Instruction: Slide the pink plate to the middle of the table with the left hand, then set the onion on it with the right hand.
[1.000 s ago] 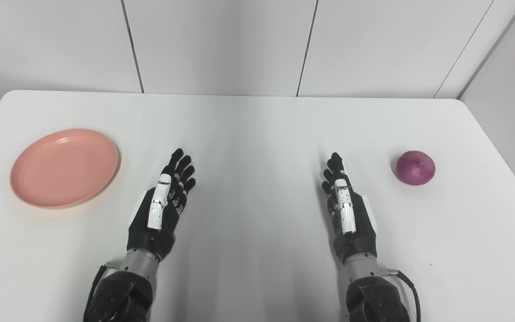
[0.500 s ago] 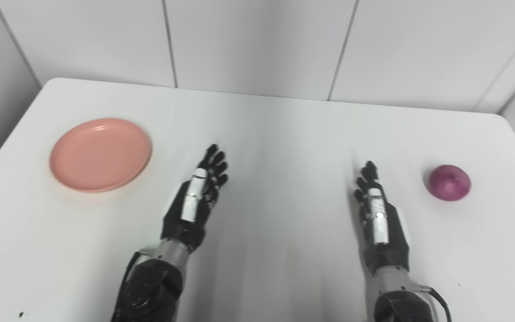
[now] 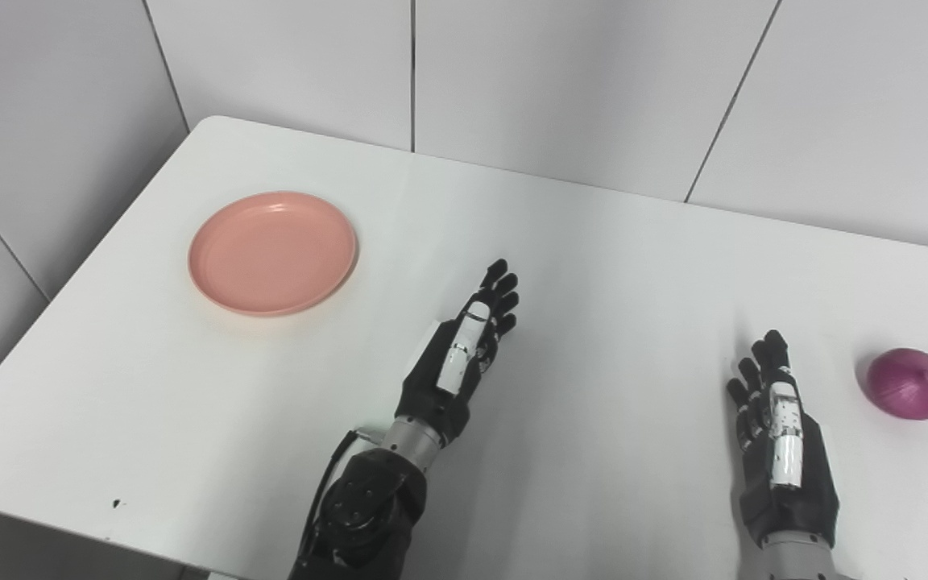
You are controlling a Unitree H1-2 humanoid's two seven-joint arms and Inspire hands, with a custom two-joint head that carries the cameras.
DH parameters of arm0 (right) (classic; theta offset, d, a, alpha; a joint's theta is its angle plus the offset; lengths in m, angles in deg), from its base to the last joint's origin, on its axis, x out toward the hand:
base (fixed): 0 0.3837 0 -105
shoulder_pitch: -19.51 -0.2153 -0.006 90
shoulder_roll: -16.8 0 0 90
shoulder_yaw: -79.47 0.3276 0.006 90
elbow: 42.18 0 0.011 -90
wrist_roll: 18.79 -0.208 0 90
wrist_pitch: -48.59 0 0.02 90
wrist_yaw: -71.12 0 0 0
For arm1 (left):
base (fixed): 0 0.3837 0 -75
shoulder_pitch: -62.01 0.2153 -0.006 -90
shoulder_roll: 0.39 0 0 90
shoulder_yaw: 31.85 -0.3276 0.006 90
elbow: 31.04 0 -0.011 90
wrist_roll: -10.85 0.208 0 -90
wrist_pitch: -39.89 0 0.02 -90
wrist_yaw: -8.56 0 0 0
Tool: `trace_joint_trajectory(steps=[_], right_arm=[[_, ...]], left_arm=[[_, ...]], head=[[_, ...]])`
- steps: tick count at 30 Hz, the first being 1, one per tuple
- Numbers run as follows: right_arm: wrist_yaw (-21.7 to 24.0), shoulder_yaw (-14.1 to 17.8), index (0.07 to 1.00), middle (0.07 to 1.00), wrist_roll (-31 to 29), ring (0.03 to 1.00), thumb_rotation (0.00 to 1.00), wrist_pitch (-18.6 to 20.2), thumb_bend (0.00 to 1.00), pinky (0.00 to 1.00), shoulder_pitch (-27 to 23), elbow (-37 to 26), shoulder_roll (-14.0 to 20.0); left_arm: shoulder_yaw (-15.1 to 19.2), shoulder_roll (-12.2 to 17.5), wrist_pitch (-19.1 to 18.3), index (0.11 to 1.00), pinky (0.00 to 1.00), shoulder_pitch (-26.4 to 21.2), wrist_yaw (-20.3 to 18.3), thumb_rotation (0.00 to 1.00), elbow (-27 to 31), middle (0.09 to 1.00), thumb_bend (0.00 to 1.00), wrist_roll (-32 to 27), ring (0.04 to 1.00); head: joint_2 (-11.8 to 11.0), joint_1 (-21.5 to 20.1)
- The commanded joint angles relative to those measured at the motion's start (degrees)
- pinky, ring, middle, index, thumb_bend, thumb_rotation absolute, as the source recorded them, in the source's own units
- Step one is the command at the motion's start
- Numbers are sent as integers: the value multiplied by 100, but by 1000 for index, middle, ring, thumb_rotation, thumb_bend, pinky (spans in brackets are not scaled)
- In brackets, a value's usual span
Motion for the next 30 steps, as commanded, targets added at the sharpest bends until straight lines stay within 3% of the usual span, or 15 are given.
trace_joint_trajectory(steps=[1,9,13,27,30], right_arm=[[87,47,1000,1000,-29,1000,1000,-147,103,1000,-95,-110,68],[94,116,1000,1000,-143,1000,1000,-135,102,1000,-168,32,181],[187,159,1000,1000,-275,1000,1000,-231,185,1000,-196,219,236],[155,166,1000,1000,-162,1000,964,-310,361,1000,-219,344,231],[153,159,1000,1000,-164,1000,969,-290,356,1000,-220,323,227]], left_arm=[[-61,-104,-50,999,1000,8,78,1000,-184,1000,457,91,1000],[-133,-281,40,1000,1000,-83,119,1000,-411,1000,435,62,1000],[-154,-338,179,1000,1000,-124,137,1000,-552,1000,409,44,1000],[-246,-274,351,1000,1000,-172,119,1000,-760,1000,416,58,1000],[-241,-275,374,1000,1000,-172,117,1000,-767,1000,415,44,1000]], head=[[-35,93],[-259,555],[-372,659],[-493,698],[-492,691]])
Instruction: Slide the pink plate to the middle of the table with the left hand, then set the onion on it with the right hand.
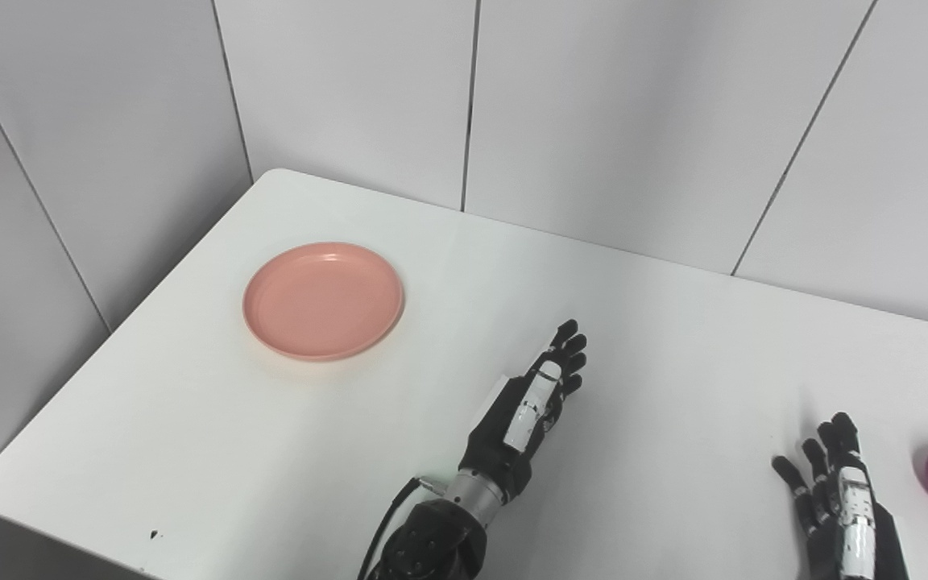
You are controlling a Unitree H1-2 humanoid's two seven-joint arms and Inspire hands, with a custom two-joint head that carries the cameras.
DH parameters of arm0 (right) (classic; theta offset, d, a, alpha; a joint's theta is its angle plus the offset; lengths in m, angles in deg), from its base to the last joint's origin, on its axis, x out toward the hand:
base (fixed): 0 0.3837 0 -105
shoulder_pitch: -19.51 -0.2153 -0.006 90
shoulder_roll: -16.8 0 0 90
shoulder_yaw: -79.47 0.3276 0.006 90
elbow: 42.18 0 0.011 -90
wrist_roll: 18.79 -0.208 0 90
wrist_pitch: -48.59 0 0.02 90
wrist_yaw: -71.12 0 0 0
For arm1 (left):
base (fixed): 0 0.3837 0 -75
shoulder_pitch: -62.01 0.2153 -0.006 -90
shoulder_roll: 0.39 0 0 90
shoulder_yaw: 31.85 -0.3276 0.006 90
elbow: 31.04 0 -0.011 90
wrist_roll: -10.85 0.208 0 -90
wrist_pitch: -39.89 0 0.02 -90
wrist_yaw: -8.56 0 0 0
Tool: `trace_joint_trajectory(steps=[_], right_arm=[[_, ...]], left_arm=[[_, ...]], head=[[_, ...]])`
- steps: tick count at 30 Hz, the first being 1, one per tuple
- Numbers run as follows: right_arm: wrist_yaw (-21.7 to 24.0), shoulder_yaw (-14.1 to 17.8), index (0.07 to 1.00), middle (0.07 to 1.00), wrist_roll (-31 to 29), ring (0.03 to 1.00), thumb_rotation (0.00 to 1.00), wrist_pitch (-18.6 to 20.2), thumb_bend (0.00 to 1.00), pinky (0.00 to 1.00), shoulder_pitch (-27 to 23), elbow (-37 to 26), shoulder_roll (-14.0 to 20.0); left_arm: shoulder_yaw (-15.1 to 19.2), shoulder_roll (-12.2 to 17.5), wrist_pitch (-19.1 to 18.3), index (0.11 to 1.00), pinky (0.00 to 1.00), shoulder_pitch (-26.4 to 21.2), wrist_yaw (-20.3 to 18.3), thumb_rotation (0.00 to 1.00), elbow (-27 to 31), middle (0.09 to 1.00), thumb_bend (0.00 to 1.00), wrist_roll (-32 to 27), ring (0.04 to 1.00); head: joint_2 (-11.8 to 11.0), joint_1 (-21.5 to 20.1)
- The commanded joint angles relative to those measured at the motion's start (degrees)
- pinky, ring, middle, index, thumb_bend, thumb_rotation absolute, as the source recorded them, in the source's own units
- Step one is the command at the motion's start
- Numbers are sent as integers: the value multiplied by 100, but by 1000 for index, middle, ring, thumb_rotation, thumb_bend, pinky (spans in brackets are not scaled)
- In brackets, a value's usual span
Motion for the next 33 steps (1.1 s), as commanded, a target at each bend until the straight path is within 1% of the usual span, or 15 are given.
trace_joint_trajectory(steps=[1,4,6,10,18,23,26,29,32,33], right_arm=[[32,-9,1000,1000,41,1000,969,-99,356,1000,-73,-40,3],[20,-2,1000,1000,45,1000,964,-124,357,1000,-75,-26,-10],[35,-7,1000,1000,44,1000,960,-149,375,1000,-73,-11,-2],[49,-9,1000,1000,13,1000,951,-72,394,1000,-71,-39,6],[112,-2,1000,1000,-38,1000,936,-228,429,1000,-82,91,34],[52,-18,1000,1000,32,1000,956,-113,409,1000,-76,-2,0],[54,-12,1000,1000,33,1000,942,-125,408,1000,-87,12,-7],[33,-28,1000,1000,85,1000,955,-108,401,1000,-85,-18,-13],[42,-6,1000,1000,59,1000,956,-94,420,1000,-90,1,-26],[44,3,1000,1000,47,1000,963,-104,395,1000,-97,21,-34]], left_arm=[[-34,-209,18,1000,1000,55,7,1000,-258,1000,414,-32,1000],[-28,-217,0,1000,1000,58,31,1000,-235,1000,411,-27,1000],[-19,-223,-7,1000,1000,56,35,1000,-225,1000,416,-42,1000],[-11,-223,-34,1000,1000,44,62,1000,-184,1000,431,-35,1000],[-35,-163,-82,1000,1000,-27,132,1000,-58,1000,462,129,1000],[-39,-143,-107,1000,1000,-82,165,1000,78,1000,448,198,1000],[-10,-140,-147,997,1000,-124,185,1000,186,1000,449,204,1000],[29,-127,-192,997,1000,-161,186,1000,293,1000,446,154,1000],[77,-98,-214,990,1000,-197,209,1000,407,1000,437,166,1000],[92,-69,-224,990,1000,-218,212,1000,445,1000,443,191,1000]], head=[[1,-5],[12,-7],[12,-7],[20,4],[24,35],[16,57],[10,56],[7,67],[2,83],[-6,89]])
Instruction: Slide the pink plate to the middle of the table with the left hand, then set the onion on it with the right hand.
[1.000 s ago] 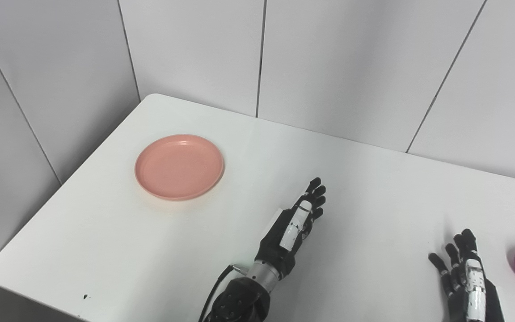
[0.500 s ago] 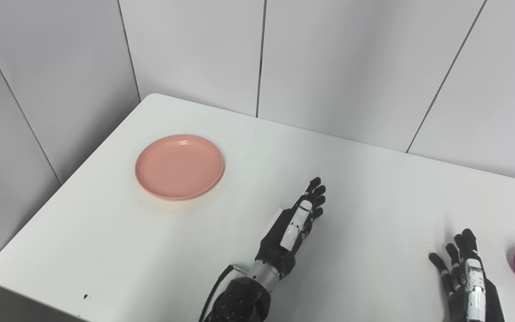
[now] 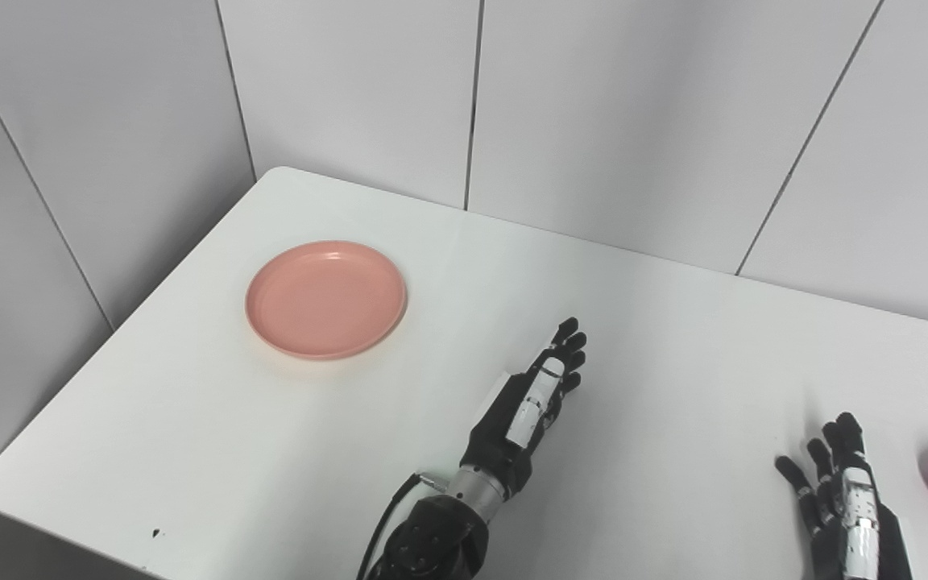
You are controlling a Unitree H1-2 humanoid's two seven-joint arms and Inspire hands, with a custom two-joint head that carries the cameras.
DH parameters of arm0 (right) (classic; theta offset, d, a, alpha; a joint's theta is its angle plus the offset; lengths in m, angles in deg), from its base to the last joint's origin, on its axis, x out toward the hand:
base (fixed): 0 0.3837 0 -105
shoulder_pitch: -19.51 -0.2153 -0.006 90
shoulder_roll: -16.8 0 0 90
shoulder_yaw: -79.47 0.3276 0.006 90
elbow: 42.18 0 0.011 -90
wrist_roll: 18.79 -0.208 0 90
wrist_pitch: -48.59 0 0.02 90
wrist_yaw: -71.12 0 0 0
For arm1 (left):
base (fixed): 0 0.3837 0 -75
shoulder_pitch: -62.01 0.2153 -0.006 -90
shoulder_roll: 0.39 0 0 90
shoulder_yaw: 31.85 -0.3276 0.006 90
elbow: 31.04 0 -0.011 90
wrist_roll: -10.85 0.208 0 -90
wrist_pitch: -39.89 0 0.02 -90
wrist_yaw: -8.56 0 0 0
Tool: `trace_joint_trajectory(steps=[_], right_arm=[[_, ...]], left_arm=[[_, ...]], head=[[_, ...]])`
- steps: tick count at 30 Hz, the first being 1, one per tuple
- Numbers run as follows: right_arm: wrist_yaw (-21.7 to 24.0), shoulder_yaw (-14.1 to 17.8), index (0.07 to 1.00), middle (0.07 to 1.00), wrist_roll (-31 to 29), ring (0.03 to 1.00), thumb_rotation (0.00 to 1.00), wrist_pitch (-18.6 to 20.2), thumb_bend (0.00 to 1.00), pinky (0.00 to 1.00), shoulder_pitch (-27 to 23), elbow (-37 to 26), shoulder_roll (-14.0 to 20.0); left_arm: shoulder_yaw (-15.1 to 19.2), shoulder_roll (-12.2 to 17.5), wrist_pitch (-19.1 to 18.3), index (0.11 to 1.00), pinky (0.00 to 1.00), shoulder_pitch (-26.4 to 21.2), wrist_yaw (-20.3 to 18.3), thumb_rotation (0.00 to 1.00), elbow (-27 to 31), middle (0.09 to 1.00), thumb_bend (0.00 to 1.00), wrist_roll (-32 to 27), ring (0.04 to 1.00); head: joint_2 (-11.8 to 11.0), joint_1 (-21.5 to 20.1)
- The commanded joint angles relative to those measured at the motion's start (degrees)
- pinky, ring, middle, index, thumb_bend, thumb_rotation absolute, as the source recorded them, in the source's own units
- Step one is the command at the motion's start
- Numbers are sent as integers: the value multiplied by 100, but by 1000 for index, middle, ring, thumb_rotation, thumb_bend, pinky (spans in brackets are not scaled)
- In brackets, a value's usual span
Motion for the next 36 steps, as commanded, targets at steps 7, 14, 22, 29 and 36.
trace_joint_trajectory(steps=[7,14,22,29,36], right_arm=[[30,2,1000,1000,-21,1000,949,-78,416,1000,-91,38,-26],[21,-28,1000,1000,41,1000,974,-84,382,1000,-93,20,-49],[-8,-47,1000,1000,77,1000,978,-37,390,1000,-77,-30,-77],[-32,-26,1000,1000,83,1000,994,-44,373,1000,-88,10,-79],[50,-7,1000,1000,-7,1000,988,-172,387,1000,-110,135,-39]], left_arm=[[126,47,-249,997,1000,-311,96,1000,458,1000,482,119,1000],[359,122,-263,992,994,-460,56,1000,563,1000,465,-62,1000],[473,238,-280,994,987,-651,119,1000,795,1000,419,-49,991],[580,309,-596,987,1000,-800,292,1000,1106,999,461,68,993],[807,369,-557,959,1000,-900,391,1000,1258,988,458,14,989]], head=[[-35,-8],[-57,3],[-59,2],[-63,42],[-68,62]])
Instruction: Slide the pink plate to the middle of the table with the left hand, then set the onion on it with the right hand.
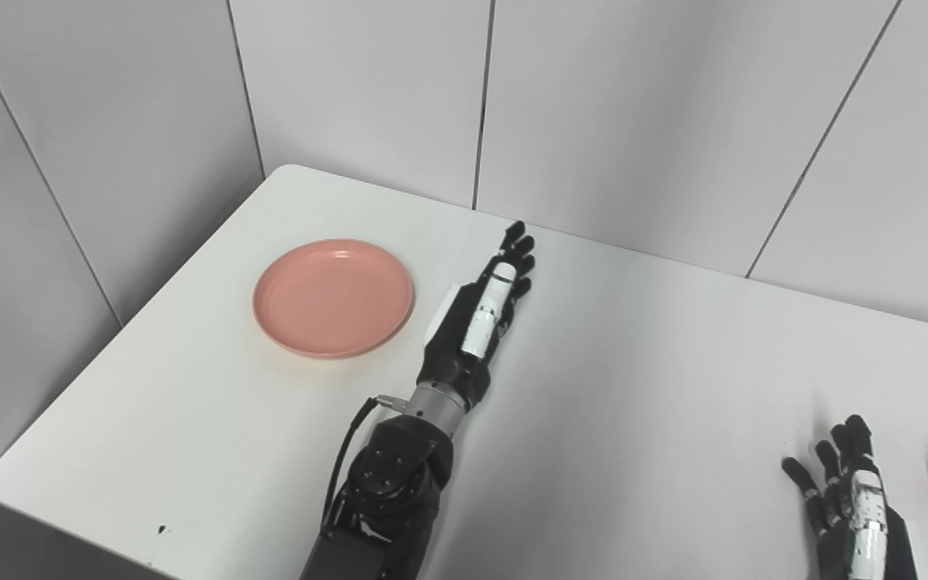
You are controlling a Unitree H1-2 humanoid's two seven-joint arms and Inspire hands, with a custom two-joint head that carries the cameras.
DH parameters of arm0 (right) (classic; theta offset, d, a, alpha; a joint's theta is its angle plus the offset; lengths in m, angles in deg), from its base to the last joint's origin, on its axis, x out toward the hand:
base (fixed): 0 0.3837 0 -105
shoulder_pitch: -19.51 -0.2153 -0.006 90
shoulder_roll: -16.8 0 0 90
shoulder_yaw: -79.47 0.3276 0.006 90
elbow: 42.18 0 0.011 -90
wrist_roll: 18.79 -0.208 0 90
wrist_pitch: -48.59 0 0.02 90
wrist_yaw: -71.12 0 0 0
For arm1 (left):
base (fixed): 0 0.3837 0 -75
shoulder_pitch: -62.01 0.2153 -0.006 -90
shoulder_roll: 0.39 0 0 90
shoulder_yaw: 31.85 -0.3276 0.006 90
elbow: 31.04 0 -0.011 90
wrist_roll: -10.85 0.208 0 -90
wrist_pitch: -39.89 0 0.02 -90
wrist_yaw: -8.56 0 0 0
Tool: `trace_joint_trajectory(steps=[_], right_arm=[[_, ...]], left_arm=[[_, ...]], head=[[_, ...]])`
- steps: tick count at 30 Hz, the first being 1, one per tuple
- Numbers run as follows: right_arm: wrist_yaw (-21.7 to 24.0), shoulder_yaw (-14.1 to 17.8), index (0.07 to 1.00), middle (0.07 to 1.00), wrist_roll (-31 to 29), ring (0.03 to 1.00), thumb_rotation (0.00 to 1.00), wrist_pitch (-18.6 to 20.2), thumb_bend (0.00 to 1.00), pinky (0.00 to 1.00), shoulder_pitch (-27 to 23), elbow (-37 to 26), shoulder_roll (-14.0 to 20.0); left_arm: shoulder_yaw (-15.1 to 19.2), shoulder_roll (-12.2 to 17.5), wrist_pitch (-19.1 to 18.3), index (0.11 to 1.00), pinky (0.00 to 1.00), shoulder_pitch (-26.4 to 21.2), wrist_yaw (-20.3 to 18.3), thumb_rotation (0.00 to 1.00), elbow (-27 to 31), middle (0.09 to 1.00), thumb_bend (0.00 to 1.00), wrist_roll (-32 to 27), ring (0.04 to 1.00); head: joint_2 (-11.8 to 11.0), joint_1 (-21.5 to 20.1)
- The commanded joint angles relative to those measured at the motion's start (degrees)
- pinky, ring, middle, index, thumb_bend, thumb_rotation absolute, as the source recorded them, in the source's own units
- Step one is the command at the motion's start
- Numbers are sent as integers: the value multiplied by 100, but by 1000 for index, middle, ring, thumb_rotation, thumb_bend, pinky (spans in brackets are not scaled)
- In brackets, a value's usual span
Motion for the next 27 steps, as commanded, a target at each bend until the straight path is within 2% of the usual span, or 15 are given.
trace_joint_trajectory(steps=[1,7,11,13,19,27], right_arm=[[73,2,1000,1000,-48,1000,984,-118,392,1000,-56,27,0],[95,9,1000,1000,-45,1000,1000,-164,397,1000,-56,80,29],[103,11,1000,1000,-40,1000,1000,-163,401,1000,-59,80,30],[94,26,1000,1000,-51,1000,999,-138,399,1000,-68,74,23],[116,44,1000,1000,-71,1000,978,-238,407,1000,-86,146,29],[156,33,1000,1000,-118,1000,967,-192,451,1000,-88,130,60]], left_arm=[[47,83,202,964,1000,-272,9,1000,181,991,460,12,991],[287,191,366,958,975,-386,45,1000,110,980,479,-87,966],[458,234,265,951,951,-449,108,1000,161,971,472,-133,956],[502,246,189,955,958,-474,141,1000,198,972,468,-119,965],[702,377,311,971,999,-579,156,1000,198,994,430,-215,988],[928,542,377,970,1000,-628,192,1000,182,990,449,-260,986]], head=[[3,-6],[3,17],[3,17],[2,36],[-20,75],[-26,82]])
